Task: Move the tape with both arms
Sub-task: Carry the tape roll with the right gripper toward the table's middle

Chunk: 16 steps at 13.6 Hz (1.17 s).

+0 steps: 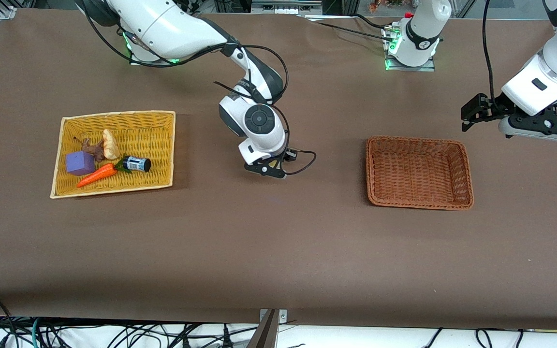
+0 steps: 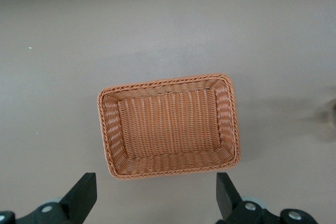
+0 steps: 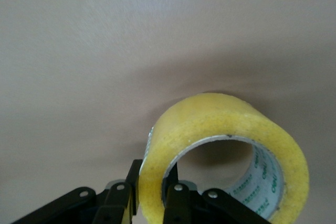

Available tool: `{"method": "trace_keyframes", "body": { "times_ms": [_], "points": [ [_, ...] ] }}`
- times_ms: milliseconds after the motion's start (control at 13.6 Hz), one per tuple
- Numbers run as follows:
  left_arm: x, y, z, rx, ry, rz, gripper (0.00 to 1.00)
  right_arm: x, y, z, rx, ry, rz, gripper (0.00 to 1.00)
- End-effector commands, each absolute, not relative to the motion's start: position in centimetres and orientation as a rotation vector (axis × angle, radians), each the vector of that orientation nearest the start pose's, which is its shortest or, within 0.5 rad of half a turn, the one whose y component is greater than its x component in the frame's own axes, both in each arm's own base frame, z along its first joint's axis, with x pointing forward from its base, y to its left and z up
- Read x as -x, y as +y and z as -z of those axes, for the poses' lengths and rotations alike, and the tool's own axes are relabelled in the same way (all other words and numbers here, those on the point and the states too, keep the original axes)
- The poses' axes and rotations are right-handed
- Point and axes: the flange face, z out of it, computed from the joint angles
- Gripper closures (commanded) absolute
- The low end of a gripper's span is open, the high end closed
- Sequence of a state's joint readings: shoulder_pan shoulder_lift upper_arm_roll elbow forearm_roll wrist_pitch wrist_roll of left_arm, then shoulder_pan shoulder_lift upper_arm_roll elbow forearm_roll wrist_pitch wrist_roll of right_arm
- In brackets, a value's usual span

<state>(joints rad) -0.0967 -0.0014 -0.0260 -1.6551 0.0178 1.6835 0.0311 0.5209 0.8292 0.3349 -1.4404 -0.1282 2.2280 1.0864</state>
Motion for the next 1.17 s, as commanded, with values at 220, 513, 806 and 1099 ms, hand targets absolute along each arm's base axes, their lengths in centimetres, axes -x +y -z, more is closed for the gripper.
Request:
{"method": "trace_keyframes", "body": {
  "times_ms": [220,513,806,1099],
  "points": [
    [-55.7,-6.8,-60.1,3.124,0.279,0.046,0.0,-50.7,52.6,-18.9,3.026,0.373,-0.156,0.1],
    [-55.7,-7.0,-60.1,3.119,0.282,0.046,0.0,-52.6,52.7,-25.8,3.104,0.251,-0.011,0.0],
    [-55.6,-8.1,-59.9,3.123,0.308,0.029,0.0,-59.4,47.0,-37.8,3.168,-0.05,-0.026,0.0],
    [-55.7,-11.0,-55.3,3.112,0.397,-0.222,0.0,-66.8,31.3,-44.8,3.144,-0.128,-0.045,0.0]
  ]
}}
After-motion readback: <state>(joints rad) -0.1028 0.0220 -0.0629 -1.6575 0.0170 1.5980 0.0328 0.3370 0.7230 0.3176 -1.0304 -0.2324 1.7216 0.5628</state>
